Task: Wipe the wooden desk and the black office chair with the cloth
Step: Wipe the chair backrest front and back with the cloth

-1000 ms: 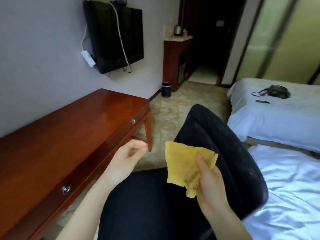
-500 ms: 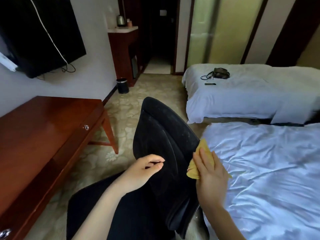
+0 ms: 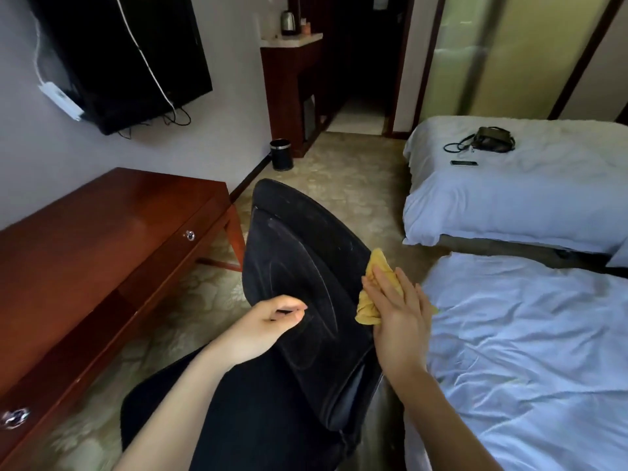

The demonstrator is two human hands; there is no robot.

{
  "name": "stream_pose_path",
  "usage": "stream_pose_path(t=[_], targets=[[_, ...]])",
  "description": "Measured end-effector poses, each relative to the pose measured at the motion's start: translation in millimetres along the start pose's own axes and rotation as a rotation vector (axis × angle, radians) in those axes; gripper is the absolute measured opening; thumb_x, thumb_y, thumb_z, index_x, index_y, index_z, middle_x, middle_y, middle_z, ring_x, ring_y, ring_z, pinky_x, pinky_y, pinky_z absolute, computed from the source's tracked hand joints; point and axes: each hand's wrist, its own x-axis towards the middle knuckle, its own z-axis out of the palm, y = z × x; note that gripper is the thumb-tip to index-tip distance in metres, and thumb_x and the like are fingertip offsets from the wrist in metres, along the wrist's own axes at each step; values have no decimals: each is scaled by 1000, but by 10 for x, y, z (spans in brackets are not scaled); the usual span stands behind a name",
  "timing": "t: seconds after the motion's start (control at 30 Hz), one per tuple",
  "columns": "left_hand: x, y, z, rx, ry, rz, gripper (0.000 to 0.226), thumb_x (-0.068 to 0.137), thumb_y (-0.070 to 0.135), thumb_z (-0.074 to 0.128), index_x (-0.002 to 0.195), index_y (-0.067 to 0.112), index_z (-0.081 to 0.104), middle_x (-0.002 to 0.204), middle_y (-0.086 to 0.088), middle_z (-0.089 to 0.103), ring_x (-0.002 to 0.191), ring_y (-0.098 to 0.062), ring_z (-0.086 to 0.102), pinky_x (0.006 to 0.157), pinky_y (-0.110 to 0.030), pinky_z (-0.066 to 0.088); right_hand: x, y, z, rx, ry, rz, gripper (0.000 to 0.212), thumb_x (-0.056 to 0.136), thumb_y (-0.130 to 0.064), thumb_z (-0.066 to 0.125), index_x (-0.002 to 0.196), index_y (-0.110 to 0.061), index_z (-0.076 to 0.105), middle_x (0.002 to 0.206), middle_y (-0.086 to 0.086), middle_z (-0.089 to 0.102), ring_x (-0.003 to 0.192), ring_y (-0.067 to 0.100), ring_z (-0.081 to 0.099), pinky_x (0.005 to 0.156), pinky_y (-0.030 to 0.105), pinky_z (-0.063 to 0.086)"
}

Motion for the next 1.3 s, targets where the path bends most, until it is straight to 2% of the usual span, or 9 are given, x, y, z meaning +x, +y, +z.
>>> stream_pose_path(t=[0.2,0.3,0.4,0.5,0.63,0.7,0.87,1.07,1.3], targets=[[21,-81,-137,-68,150,-100,20,98,25,50,113,29,61,113,21,60,107,9,53,76,1,37,705,67,414,71,-80,-87,70,53,8,83,116,-20,68,132,-2,58,130,32,44,107,47,29],[-21,-197,-292,-74,233,-152,18,97,24,51,109,33,62,114,18,62,110,4,55,81,0,38,1019,-39,606,116,-114,-85,67,59,6,81,120,-18,66,134,1,56,133,35,40,106,56,32],[-100,-298,-482,-76,273,-207,21,98,24,50,114,31,61,120,16,61,114,1,54,91,-8,39,1322,-233,810,169,-166,-41,60,71,6,72,126,-17,62,140,2,50,140,35,29,113,55,19],[-185,-406,-702,-61,327,-240,22,98,23,49,117,30,58,121,14,59,107,10,52,79,2,37,1588,-519,1039,226,-242,12,58,84,1,58,137,-20,49,151,-2,33,146,28,7,117,46,-1],[-139,-575,-1007,-32,427,-271,23,97,20,51,120,21,58,121,8,58,97,8,53,73,4,36,1910,-891,1331,274,-311,35,57,92,-5,49,144,-24,39,156,-4,22,147,26,-5,116,45,-4],[-66,-655,-1129,97,452,-293,30,97,24,53,126,23,55,127,7,54,103,-1,51,76,1,33,2056,-1057,1423,286,-334,59,55,94,-7,46,145,-25,38,157,-4,20,146,26,-5,116,44,-4],[163,-1044,-1699,463,453,-346,53,96,39,50,145,32,30,154,7,24,142,-15,22,116,-37,19,2284,-1644,1787,336,-328,107,59,94,-4,44,147,-27,32,159,-5,12,146,25,-10,115,44,-8],[182,-1535,-2682,626,587,-372,70,97,40,48,151,32,5,159,6,-14,147,-19,-13,118,-47,-3,2500,-2347,2255,336,-309,57,61,94,-4,44,149,-27,27,159,-5,8,146,27,-11,115,46,-7],[-195,-2156,-3498,641,686,-393,95,83,61,57,148,42,-8,155,11,-27,144,-17,-22,113,-53,-11,2484,-3244,2570,388,-348,28,59,97,-8,40,150,-28,23,160,-2,4,145,29,-11,115,49,-2]])
